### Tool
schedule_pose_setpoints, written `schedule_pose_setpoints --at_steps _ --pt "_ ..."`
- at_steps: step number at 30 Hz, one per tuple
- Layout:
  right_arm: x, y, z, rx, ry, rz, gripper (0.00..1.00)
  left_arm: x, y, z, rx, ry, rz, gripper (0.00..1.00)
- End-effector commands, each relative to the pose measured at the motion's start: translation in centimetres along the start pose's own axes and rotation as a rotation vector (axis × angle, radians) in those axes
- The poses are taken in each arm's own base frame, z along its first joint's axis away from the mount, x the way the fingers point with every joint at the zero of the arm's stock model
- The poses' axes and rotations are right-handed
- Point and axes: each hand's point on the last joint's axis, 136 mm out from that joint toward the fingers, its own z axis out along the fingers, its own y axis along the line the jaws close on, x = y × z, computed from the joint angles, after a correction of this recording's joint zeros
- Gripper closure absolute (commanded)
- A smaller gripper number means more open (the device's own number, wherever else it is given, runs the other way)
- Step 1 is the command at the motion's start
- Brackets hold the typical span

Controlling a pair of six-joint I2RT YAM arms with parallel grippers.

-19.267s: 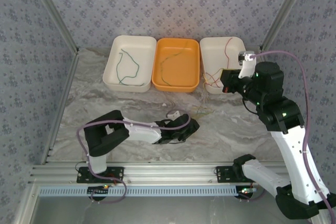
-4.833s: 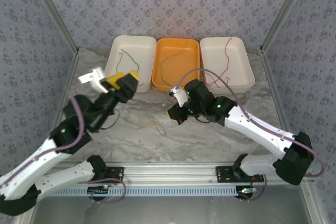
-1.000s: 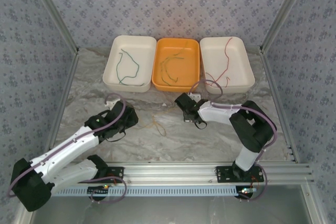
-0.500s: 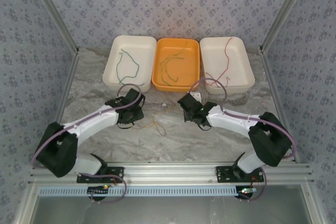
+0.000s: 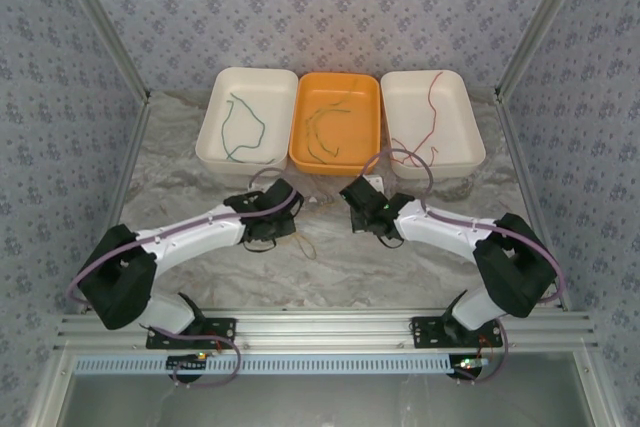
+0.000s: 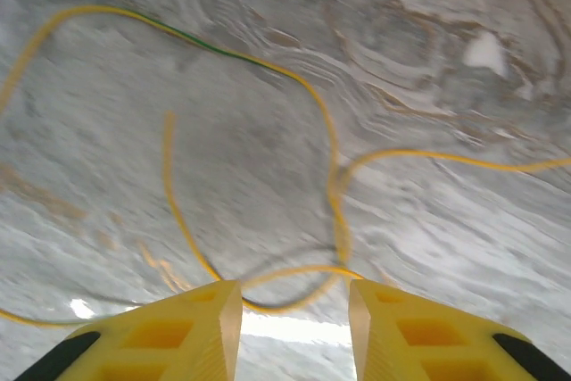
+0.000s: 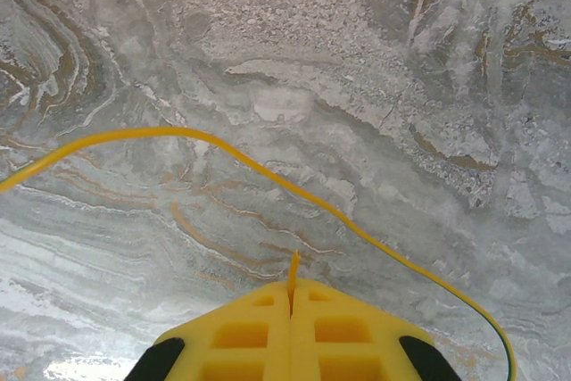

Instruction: Untangle the cables

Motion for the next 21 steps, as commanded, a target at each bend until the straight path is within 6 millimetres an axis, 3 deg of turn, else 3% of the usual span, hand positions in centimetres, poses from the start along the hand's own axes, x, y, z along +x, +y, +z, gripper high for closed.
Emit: schedule_pose_setpoints --at_steps 1,6,10,15,21 --pt "0.0 -0.4 -0.4 0.001 -0.003 -0.005 1.0 0.6 0.4 -0.5 -0.052 -0.026 -0.12 0.56" --pt "0.2 -0.6 -0.4 0.0 -0.003 -0.002 1.0 1.5 -1.7 -0.1 -0.064 -0.035 -0.149 0.52" --pt "0.2 -0.6 -0.6 -0.005 -0.01 0.005 1.0 1.9 -1.7 0.2 -0.195 -0.062 -0.105 0.51" --pt "0.1 -0.8 -0.9 -0.008 -0.017 0.007 1.0 2.7 -0.9 1.8 -0.227 -0.066 -0.175 0.49" --pt "0.6 -1.0 -0.7 -0.008 -0.014 0.01 1.0 2.8 -2.4 3.5 -0.171 -0.049 -0.278 0.47"
